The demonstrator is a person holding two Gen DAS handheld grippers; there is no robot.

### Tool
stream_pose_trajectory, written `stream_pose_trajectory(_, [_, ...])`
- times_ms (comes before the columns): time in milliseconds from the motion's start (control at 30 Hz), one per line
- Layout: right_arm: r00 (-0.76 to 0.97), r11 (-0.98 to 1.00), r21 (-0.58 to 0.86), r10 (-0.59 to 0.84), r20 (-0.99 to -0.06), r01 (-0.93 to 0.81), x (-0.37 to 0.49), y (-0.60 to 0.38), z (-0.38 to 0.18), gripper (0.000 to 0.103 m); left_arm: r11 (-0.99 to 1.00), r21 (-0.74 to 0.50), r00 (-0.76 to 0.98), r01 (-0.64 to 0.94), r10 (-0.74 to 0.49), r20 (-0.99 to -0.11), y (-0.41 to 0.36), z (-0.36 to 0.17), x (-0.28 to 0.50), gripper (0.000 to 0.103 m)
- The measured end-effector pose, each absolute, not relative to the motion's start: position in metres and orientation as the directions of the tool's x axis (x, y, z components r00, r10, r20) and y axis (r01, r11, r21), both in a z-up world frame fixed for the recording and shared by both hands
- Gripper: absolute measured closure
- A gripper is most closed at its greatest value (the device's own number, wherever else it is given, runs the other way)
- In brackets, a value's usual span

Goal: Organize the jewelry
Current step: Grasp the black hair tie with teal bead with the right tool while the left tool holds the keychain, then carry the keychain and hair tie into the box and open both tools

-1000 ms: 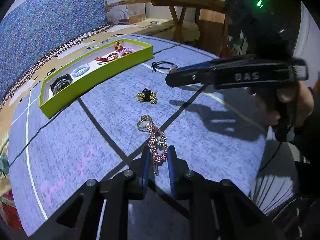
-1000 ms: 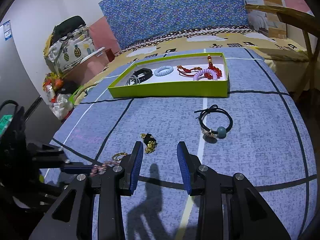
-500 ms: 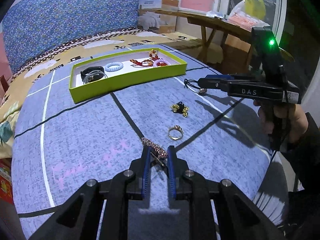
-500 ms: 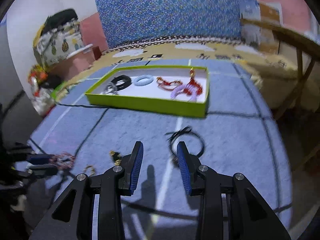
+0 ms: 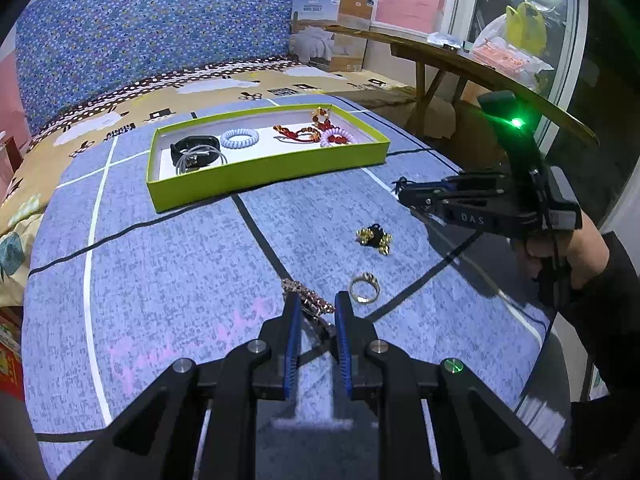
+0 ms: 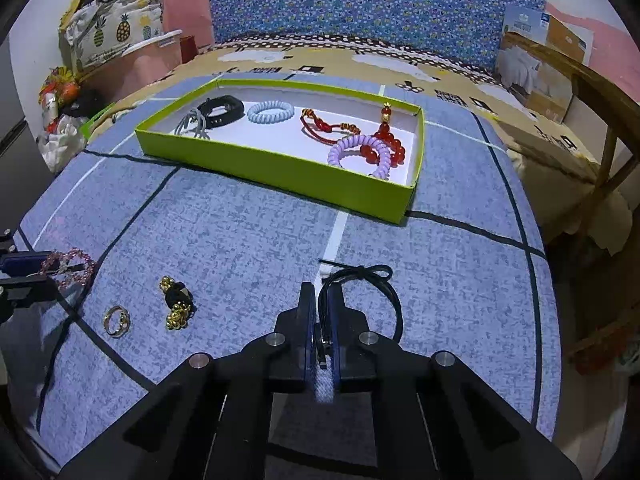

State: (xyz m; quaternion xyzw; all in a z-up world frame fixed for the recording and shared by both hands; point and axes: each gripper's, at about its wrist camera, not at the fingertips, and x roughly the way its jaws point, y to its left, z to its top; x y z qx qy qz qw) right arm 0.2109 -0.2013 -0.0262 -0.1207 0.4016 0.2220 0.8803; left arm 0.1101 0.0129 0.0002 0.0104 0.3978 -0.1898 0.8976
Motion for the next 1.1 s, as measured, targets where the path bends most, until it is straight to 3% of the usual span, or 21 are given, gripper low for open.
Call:
stream_pose_trajectory(400, [0.624,0.857,0.078,0.431,-0.652,-0.51,0.205,-0.205,0.022,0.097,0.935,-0.106,0.651,0.337,-0.313,-0.691,0.009,0.018,0.141,0.085])
stream_pose_trajectory(600, [0.634,0.832,0.068,0.469,-0.615,-0.55,0.224,-0.185,0.043,0.097,0.938,-0.087,0.674,0.336,-0.304,-0.673,0.008,0.03,0.174,0.085])
stream_pose_trajectory(867, [0.603,0.813,0.114,0.51,-0.614,-0.571,0.266,-0.171,0.045,0.097,0.946,-0.063,0.692,0.319,-0.278,-0.666,0.007,0.036,0.228,0.085])
stream_pose_trajectory(1100, [0.553,0.81,0.129,0.497,-0.668,-0.572,0.304,-0.157,0.02,0.097,0.953,-0.069,0.669,0.296,-0.258,-0.697,0.009,0.022,0.275,0.085])
